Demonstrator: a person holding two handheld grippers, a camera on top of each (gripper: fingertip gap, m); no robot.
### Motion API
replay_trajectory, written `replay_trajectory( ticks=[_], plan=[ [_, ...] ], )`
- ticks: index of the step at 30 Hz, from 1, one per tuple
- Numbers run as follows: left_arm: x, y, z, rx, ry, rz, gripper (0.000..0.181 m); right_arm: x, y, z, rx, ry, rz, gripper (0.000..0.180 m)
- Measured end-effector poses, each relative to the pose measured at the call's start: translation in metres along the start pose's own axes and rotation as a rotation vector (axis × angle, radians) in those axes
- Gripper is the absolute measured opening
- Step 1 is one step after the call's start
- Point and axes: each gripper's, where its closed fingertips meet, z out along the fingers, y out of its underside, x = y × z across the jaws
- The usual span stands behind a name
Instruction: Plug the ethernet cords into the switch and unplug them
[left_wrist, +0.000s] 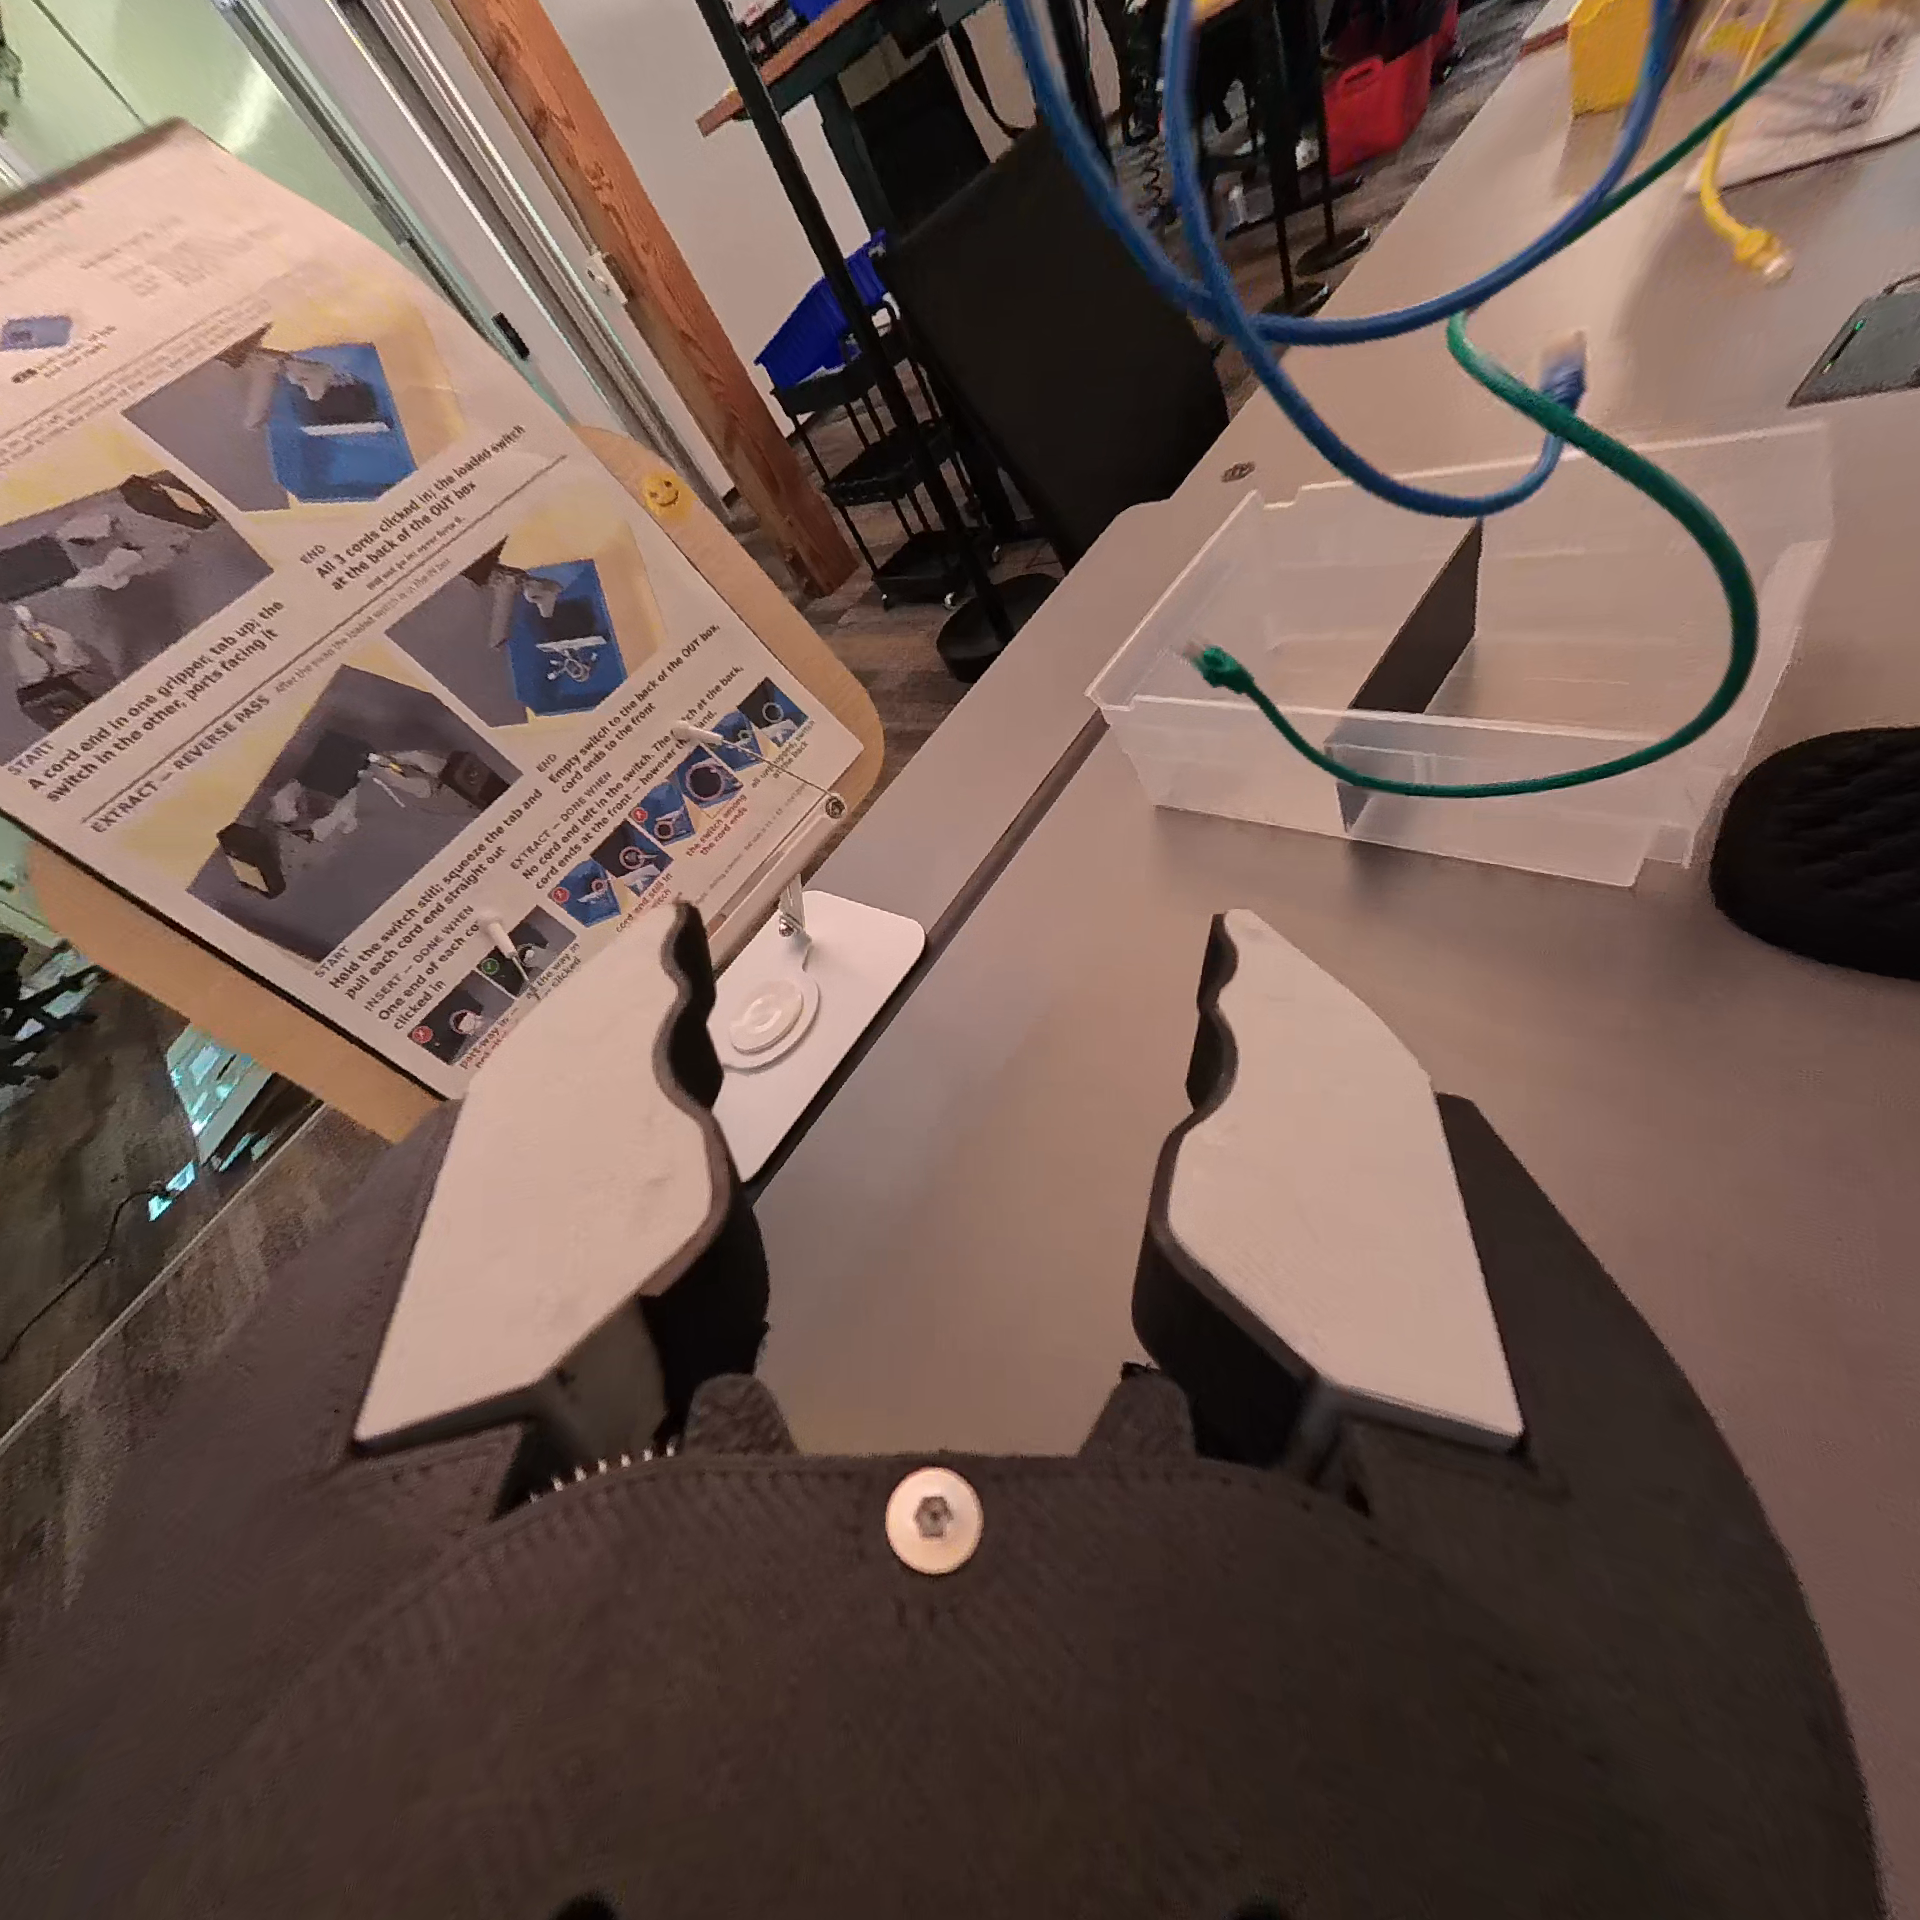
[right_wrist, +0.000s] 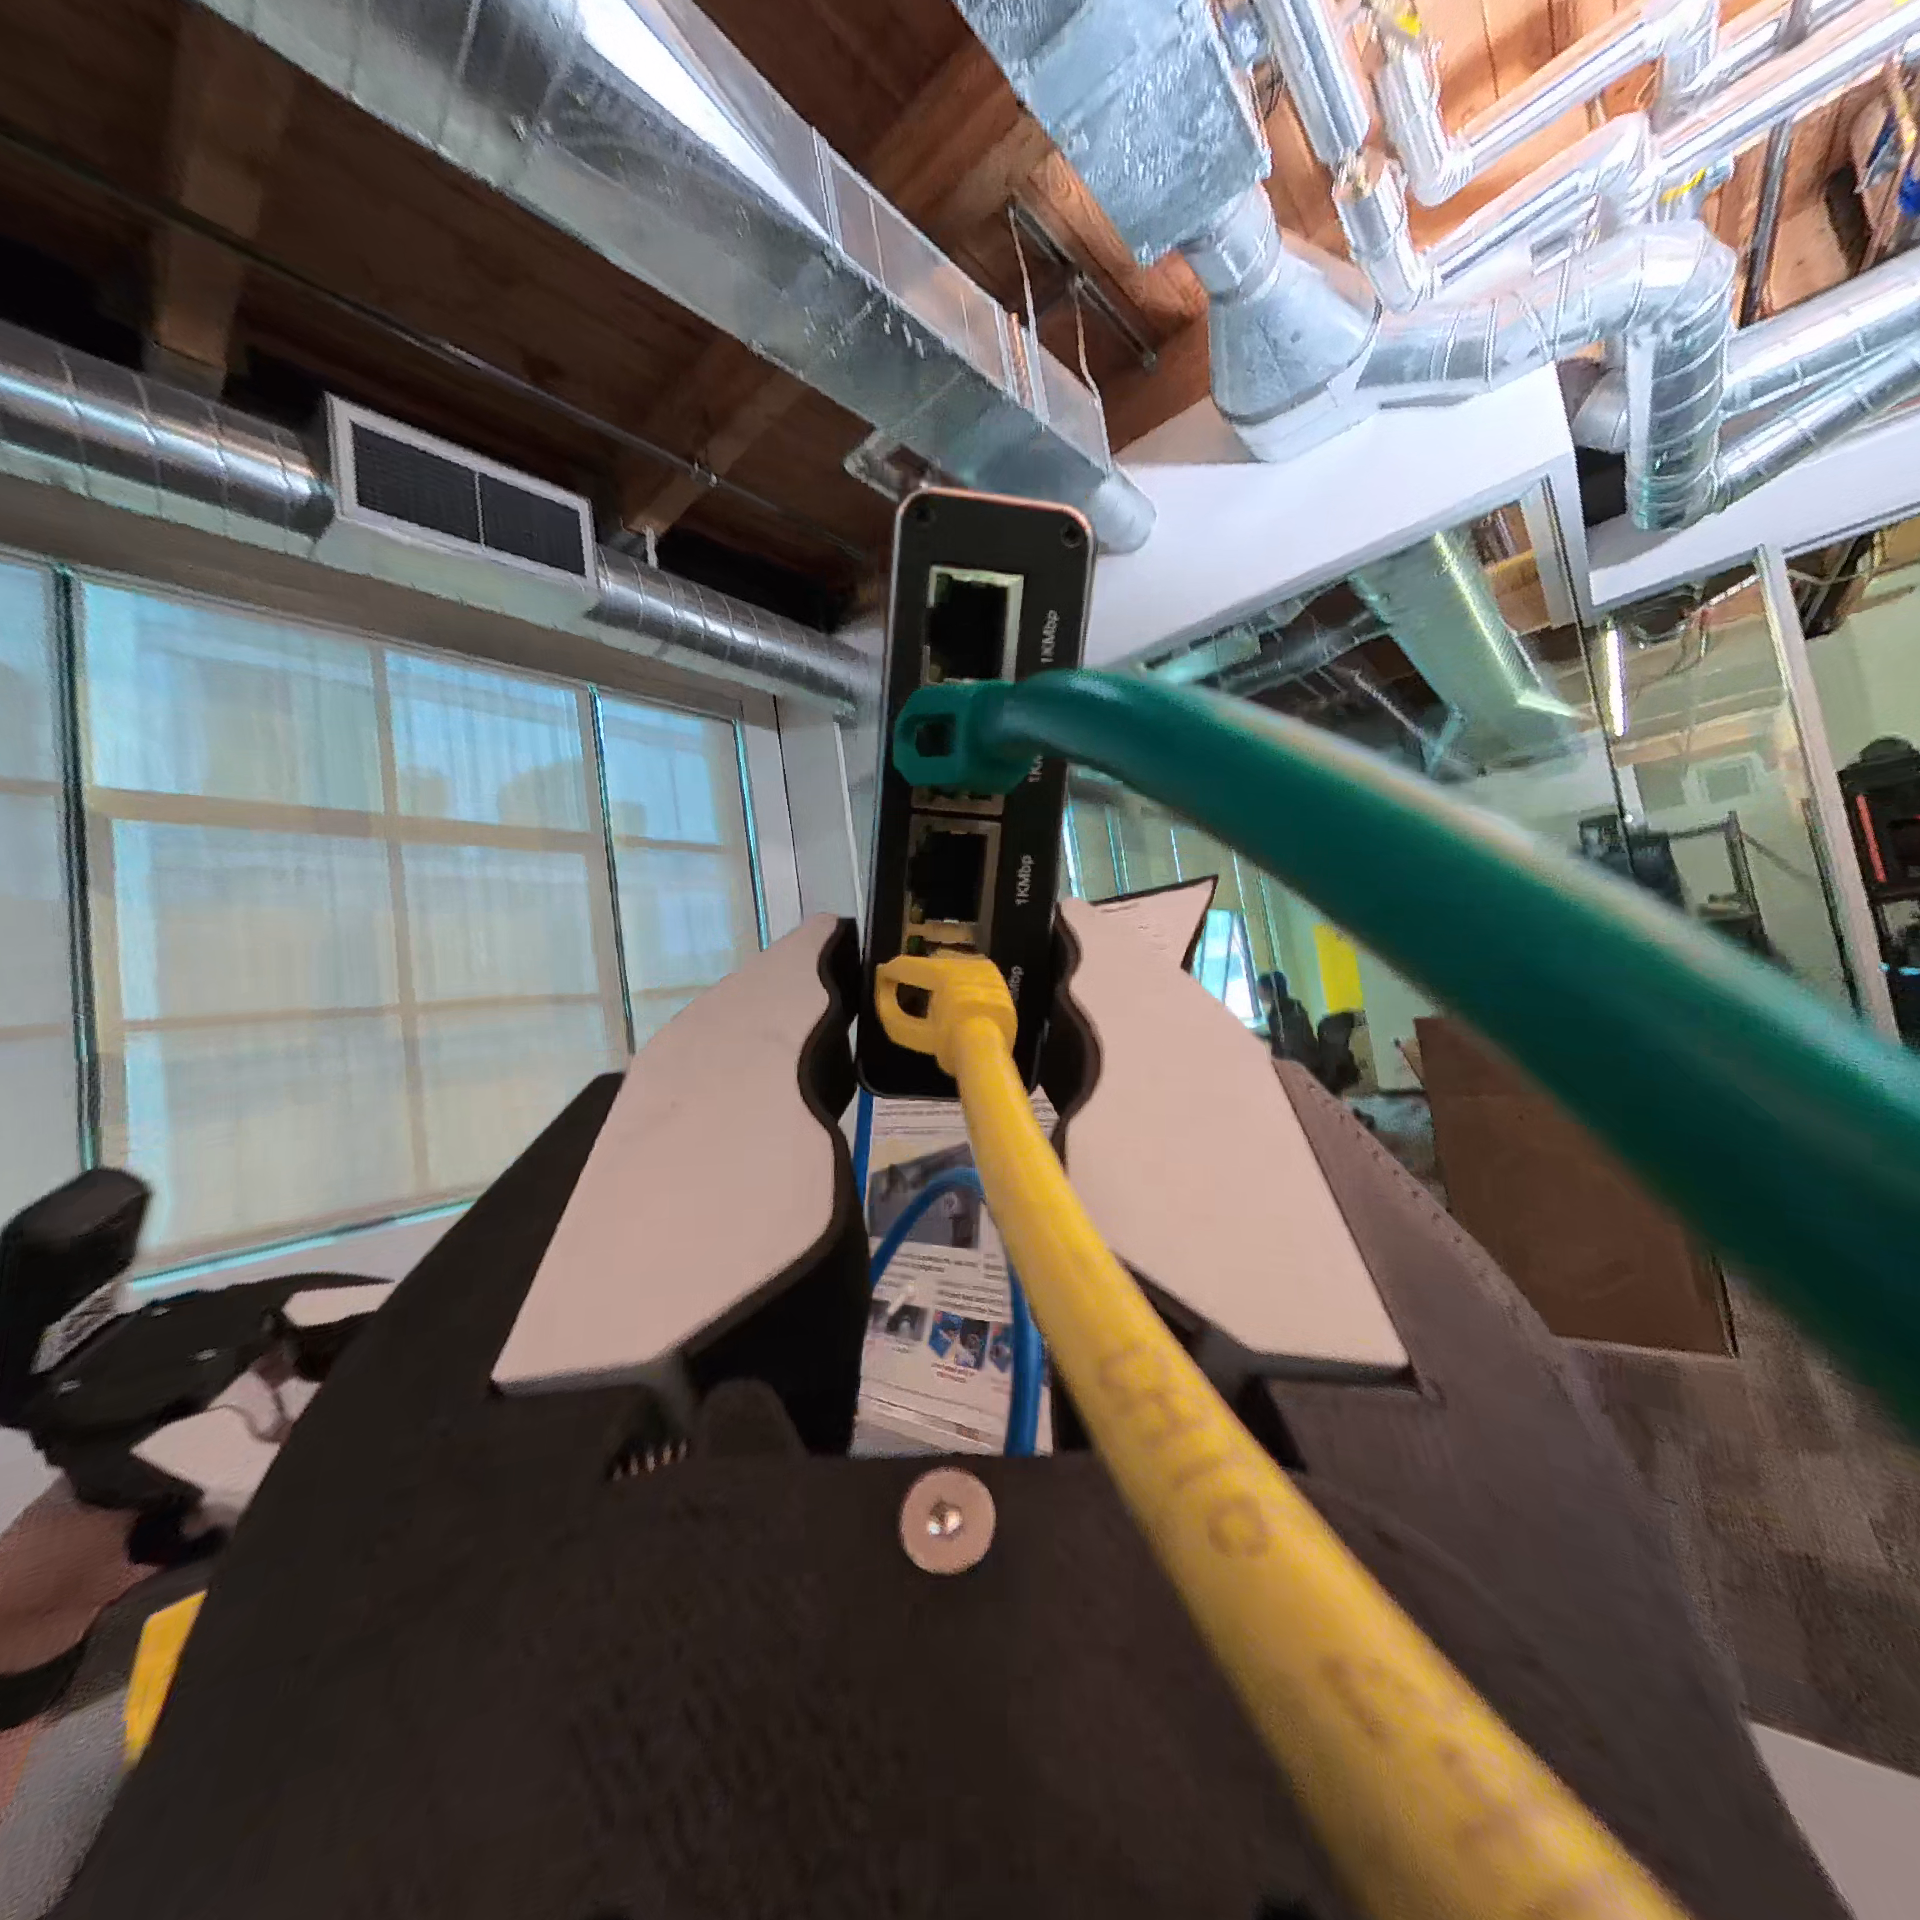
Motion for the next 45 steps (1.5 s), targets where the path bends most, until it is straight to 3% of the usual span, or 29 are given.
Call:
replay_trajectory(
  ticks=[9, 14, 18, 22, 30, 35, 45],
  plan=[
    [-0.012, -0.002, -0.016, 0.019, -0.002, -0.026, 0.089, 0.031, -0.013, 0.093, -0.246, 0.103, -0.151, 0.034],
    [-0.017, -0.003, -0.023, 0.034, -0.005, -0.039, 0.088, 0.062, 0.03, 0.102, -0.512, 0.119, -0.403, 0.033],
    [-0.021, 0.0, -0.023, 0.027, -0.006, -0.052, 0.088, 0.079, 0.074, 0.088, -0.761, 0.039, -0.515, 0.033],
    [-0.022, 0.003, -0.021, 0.018, 0.0, -0.063, 0.088, 0.076, 0.102, 0.07, -0.918, -0.164, -0.503, 0.033],
    [-0.015, 0.01, -0.011, -0.019, 0.02, -0.045, 0.088, 0.091, 0.154, 0.024, -1.286, -0.335, -0.494, 0.033],
    [-0.008, 0.016, -0.002, -0.052, 0.042, -0.034, 0.088, 0.089, 0.199, 0.007, -1.327, -0.404, -0.542, 0.033],
    [0.0, 0.025, 0.01, -0.09, 0.075, -0.031, 0.086, 0.123, 0.258, -0.078, -1.477, -0.529, -0.685, 0.033]
  ],
)
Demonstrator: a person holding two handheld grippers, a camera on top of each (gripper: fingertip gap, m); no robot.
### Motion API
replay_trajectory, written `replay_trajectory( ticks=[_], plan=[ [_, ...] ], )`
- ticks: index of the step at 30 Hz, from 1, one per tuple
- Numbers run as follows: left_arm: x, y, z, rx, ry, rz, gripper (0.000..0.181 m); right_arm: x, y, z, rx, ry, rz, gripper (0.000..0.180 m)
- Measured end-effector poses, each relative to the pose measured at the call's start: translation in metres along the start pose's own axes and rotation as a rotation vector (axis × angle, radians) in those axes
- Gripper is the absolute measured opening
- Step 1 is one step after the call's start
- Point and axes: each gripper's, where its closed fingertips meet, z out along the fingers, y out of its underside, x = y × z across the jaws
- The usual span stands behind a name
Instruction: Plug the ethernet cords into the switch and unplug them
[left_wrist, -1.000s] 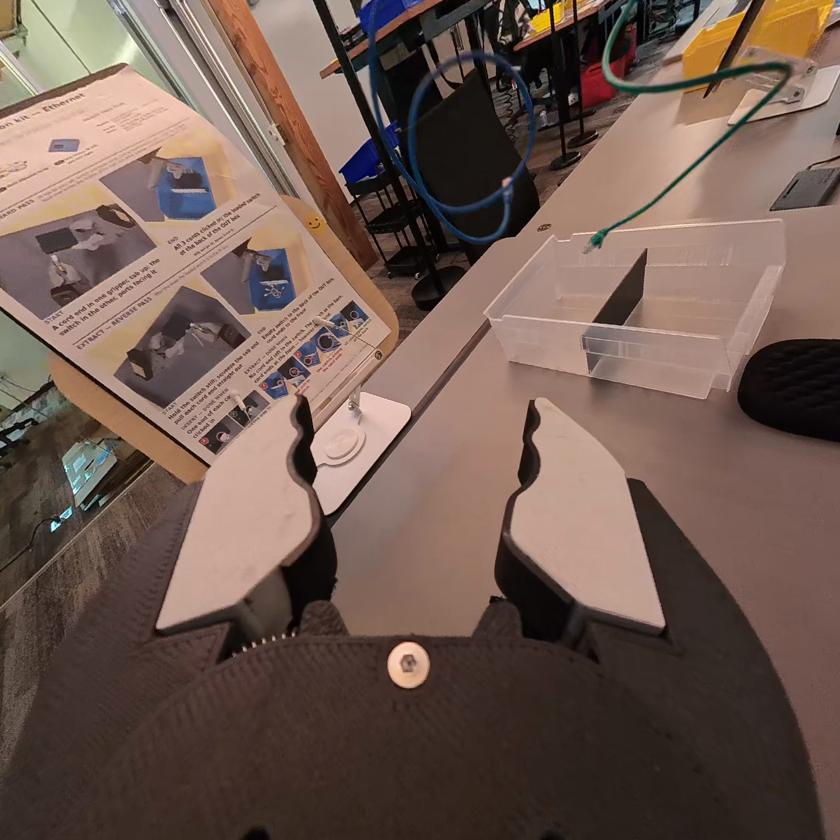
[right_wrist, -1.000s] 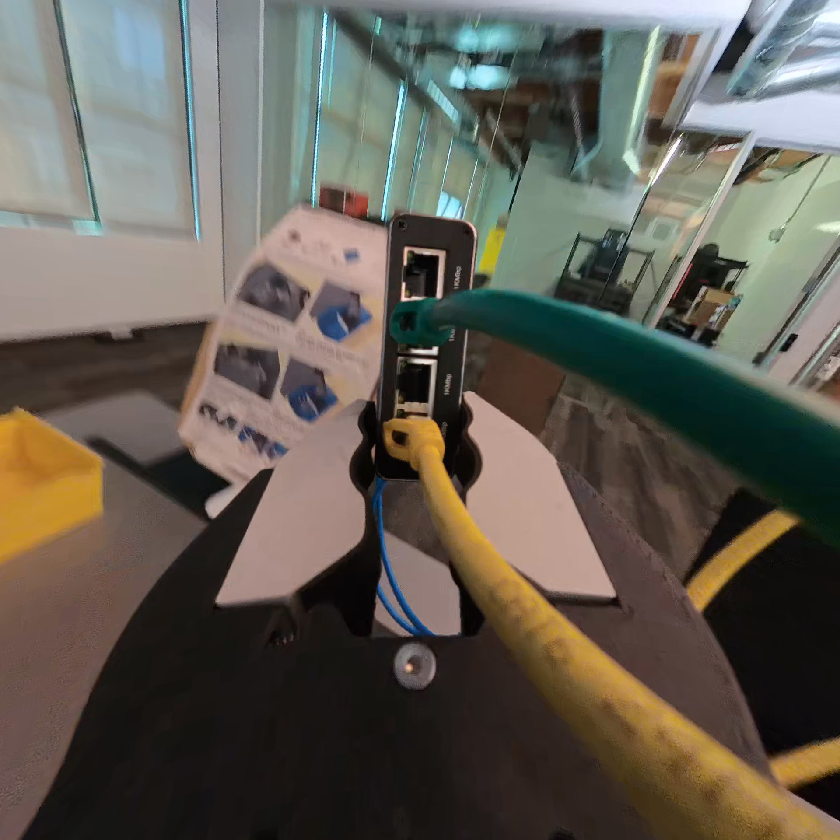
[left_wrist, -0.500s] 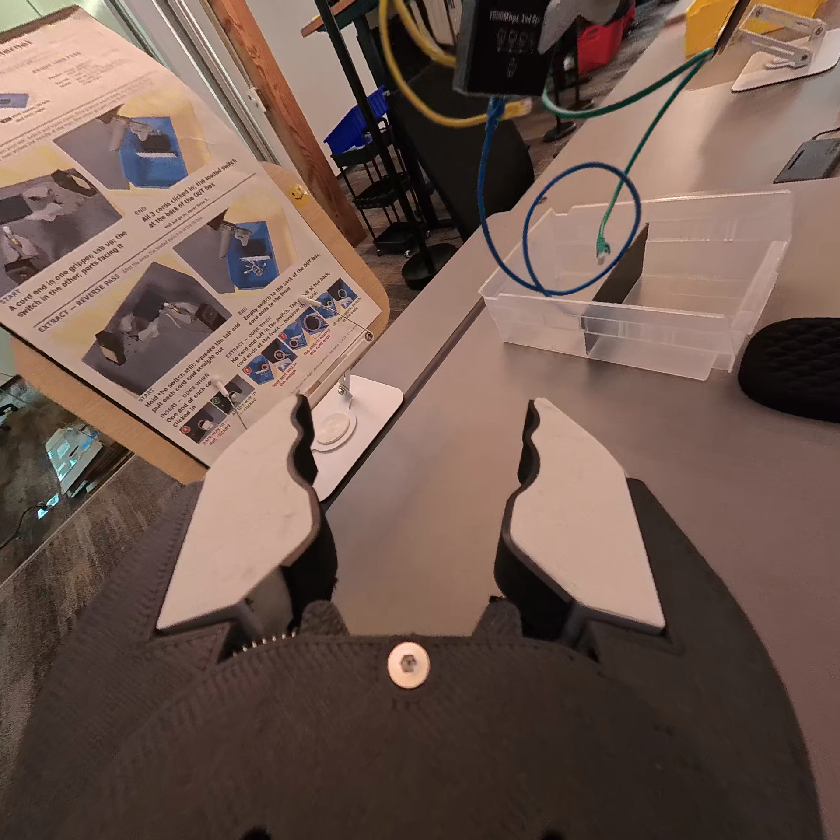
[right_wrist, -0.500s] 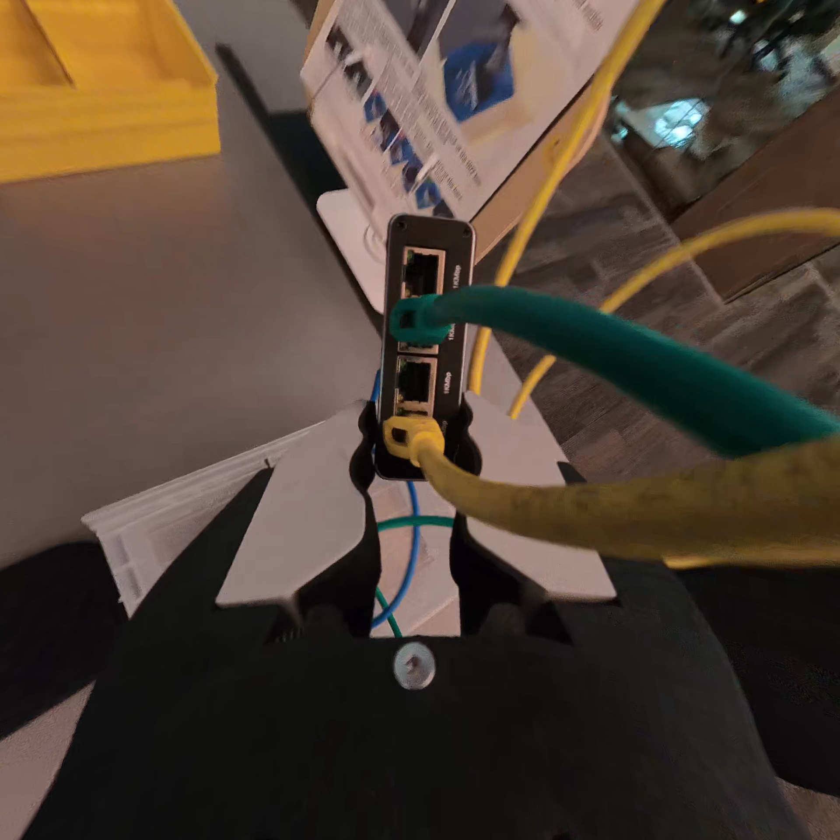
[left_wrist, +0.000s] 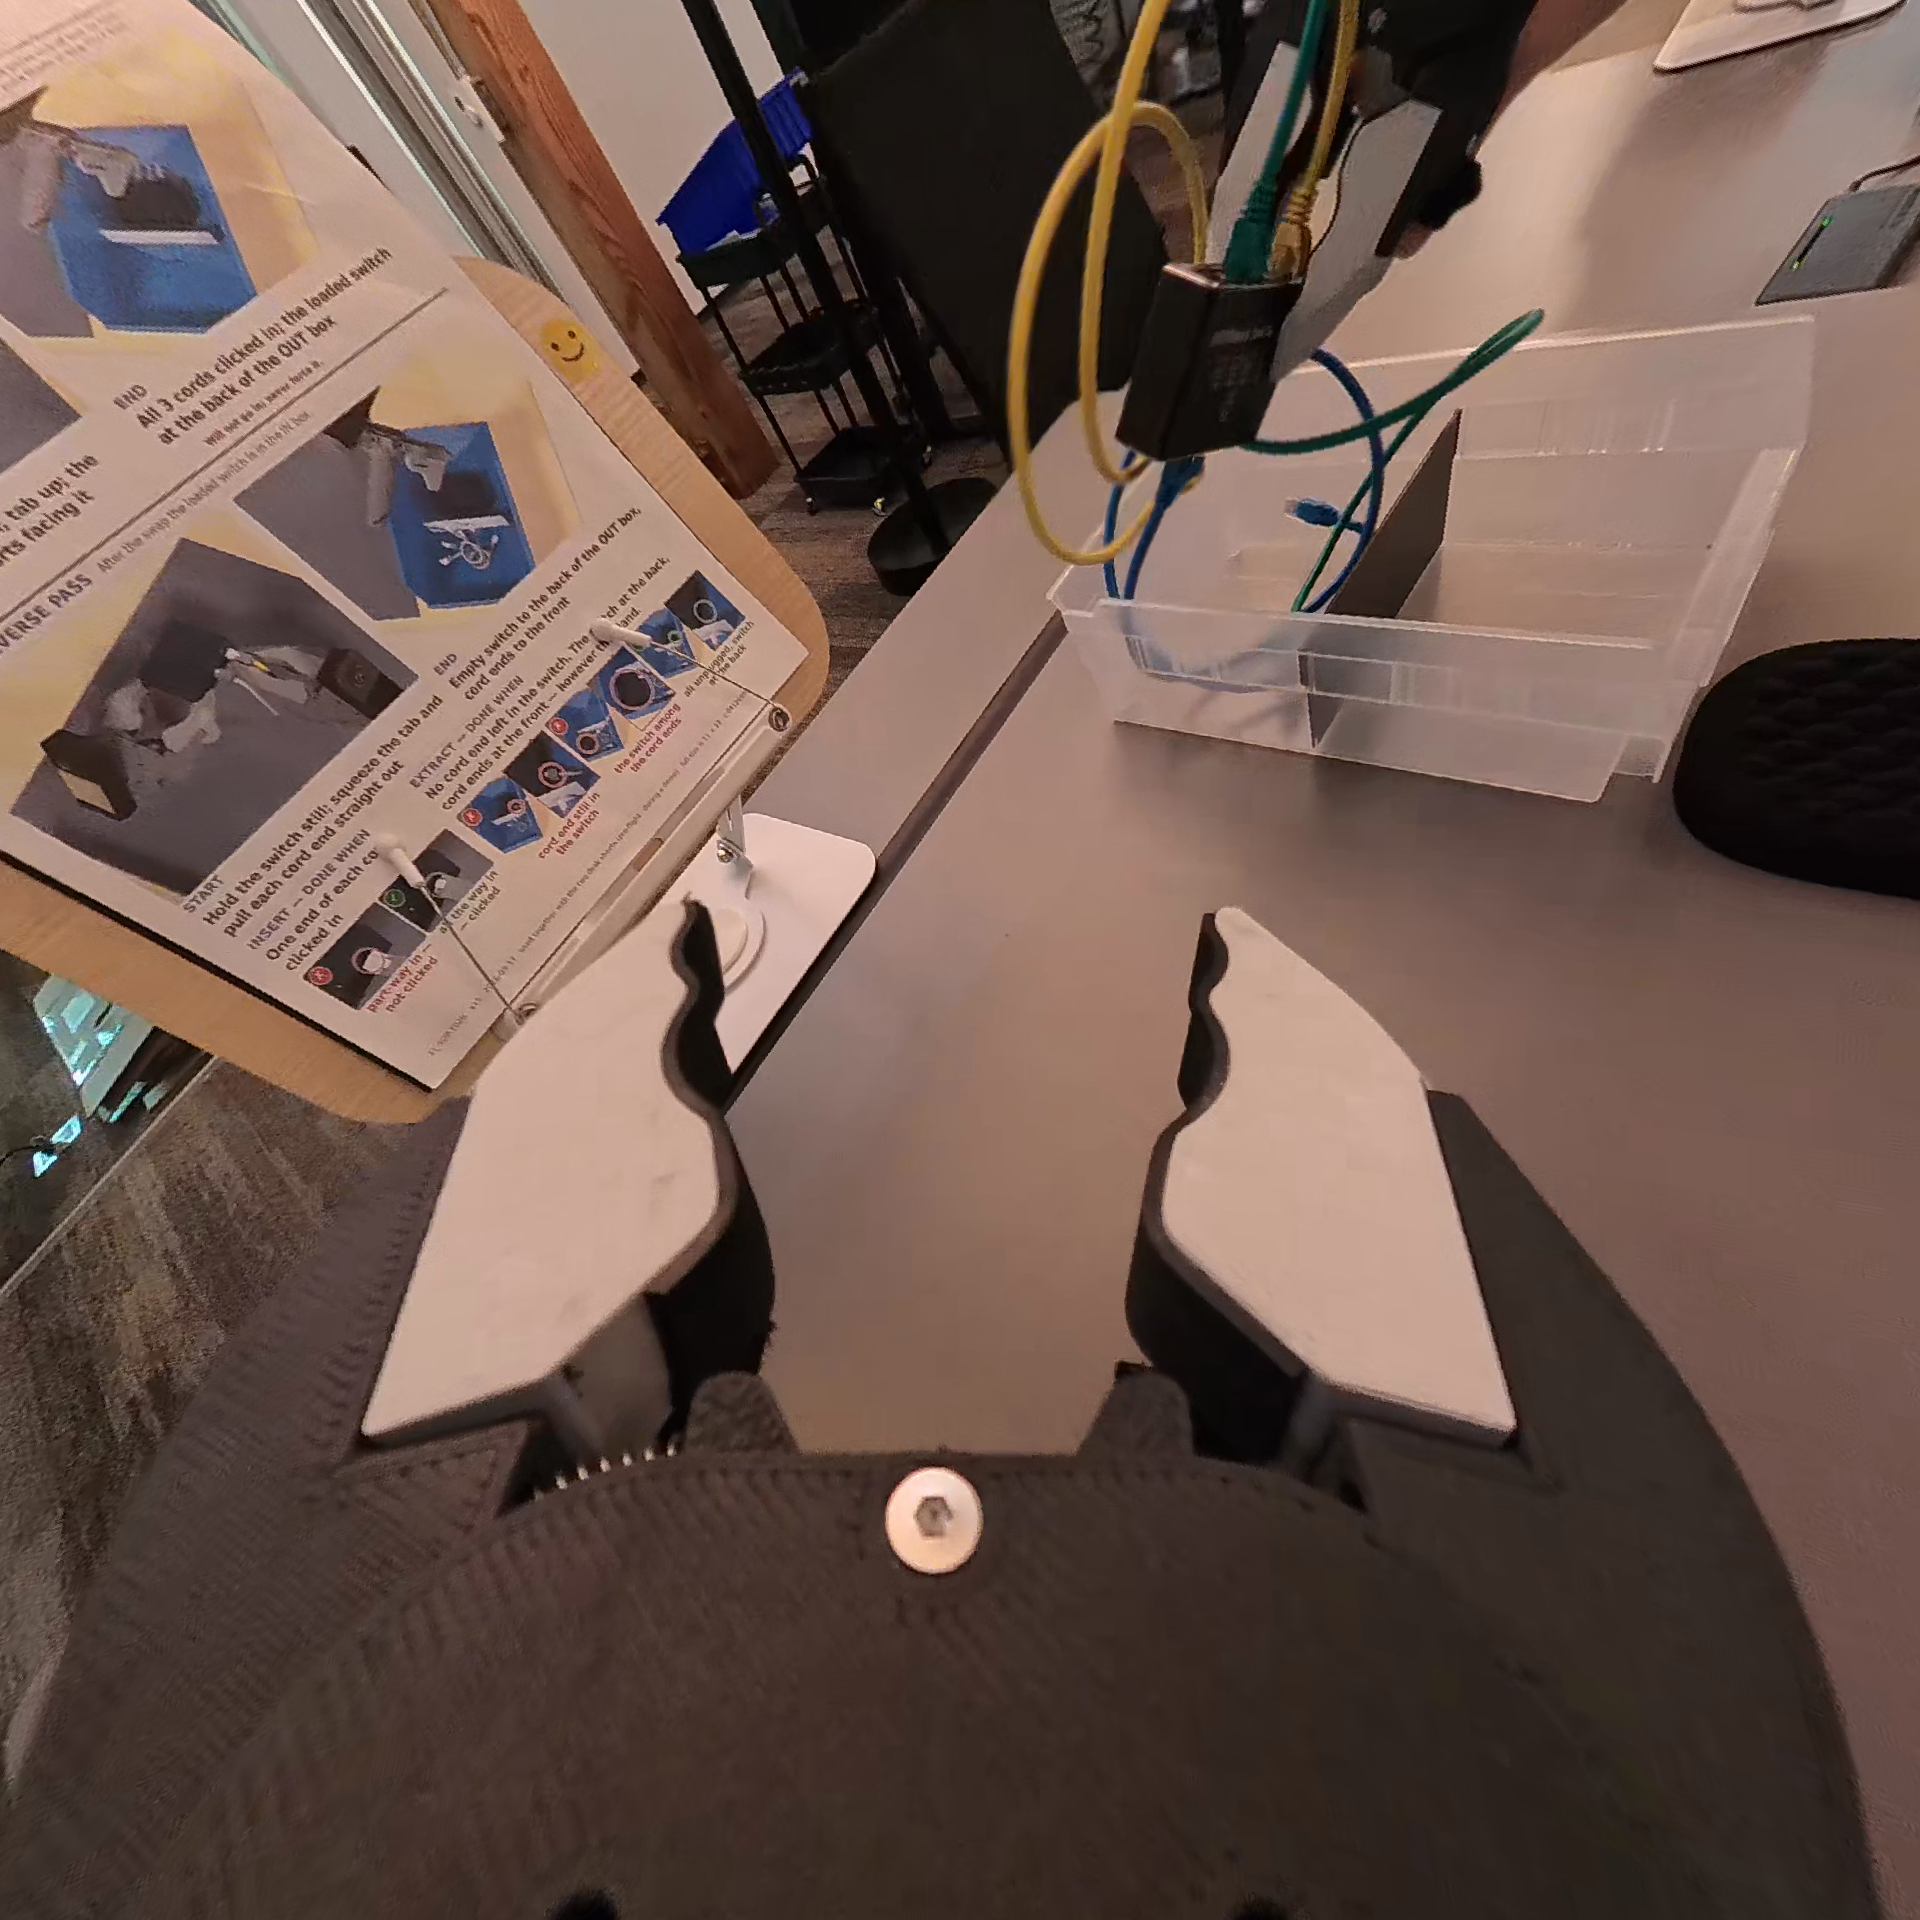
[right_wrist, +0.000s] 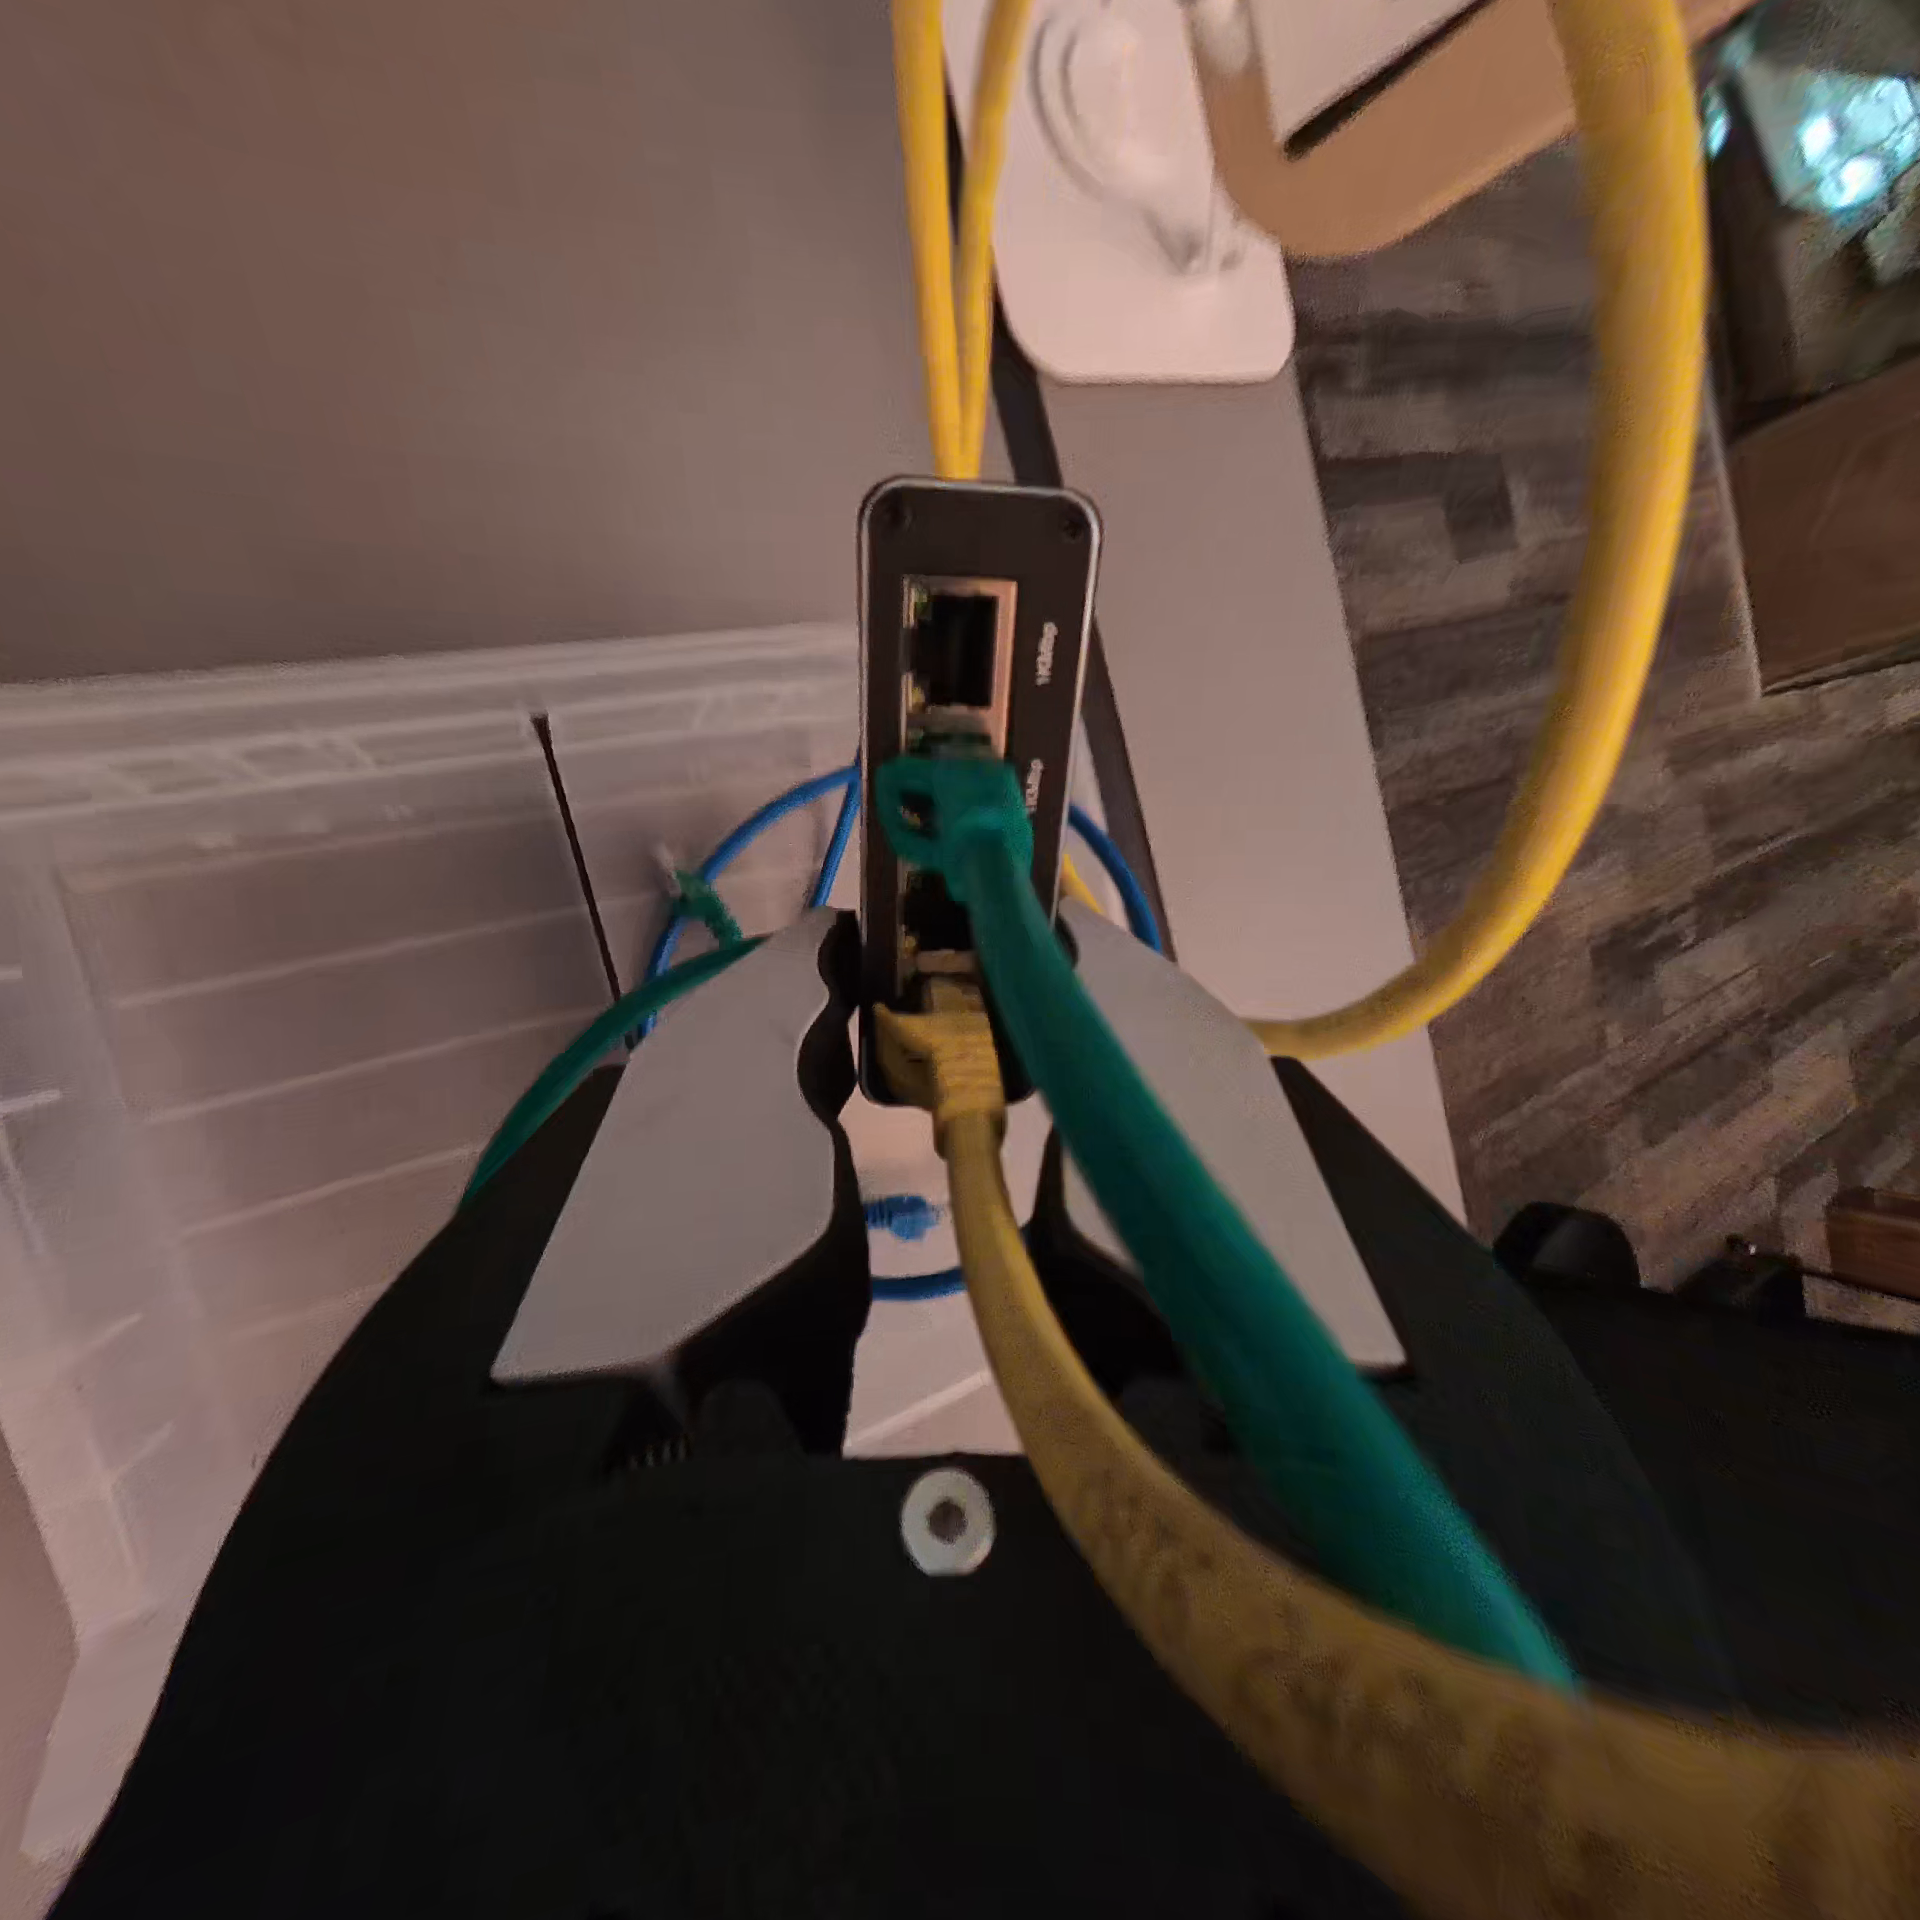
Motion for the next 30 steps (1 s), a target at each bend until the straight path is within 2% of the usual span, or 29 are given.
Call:
replay_trajectory(
  ticks=[9, 15, 18, 21, 24, 30],
  plan=[
    [0.005, 0.006, 0.009, -0.032, 0.013, 0.012, 0.086, -0.011, 0.044, 0.023, -0.008, -0.041, 0.151, 0.034],
    [0.01, 0.01, 0.014, -0.053, 0.031, 0.015, 0.086, -0.009, 0.056, 0.046, 0.123, 0.024, 0.318, 0.033],
    [0.01, 0.01, 0.014, -0.054, 0.03, 0.02, 0.086, -0.004, 0.056, 0.045, 0.173, 0.08, 0.341, 0.034],
    [0.01, 0.01, 0.014, -0.051, 0.035, 0.013, 0.086, -0.006, 0.051, 0.036, 0.203, 0.101, 0.355, 0.046],
    [0.011, 0.01, 0.015, -0.051, 0.044, 0.008, 0.086, -0.009, 0.053, 0.024, 0.206, 0.114, 0.347, 0.044],
    [0.014, 0.012, 0.016, -0.069, 0.047, 0.023, 0.086, -0.039, 0.088, 0.014, 0.001, 0.039, 0.359, 0.042]
  ],
)
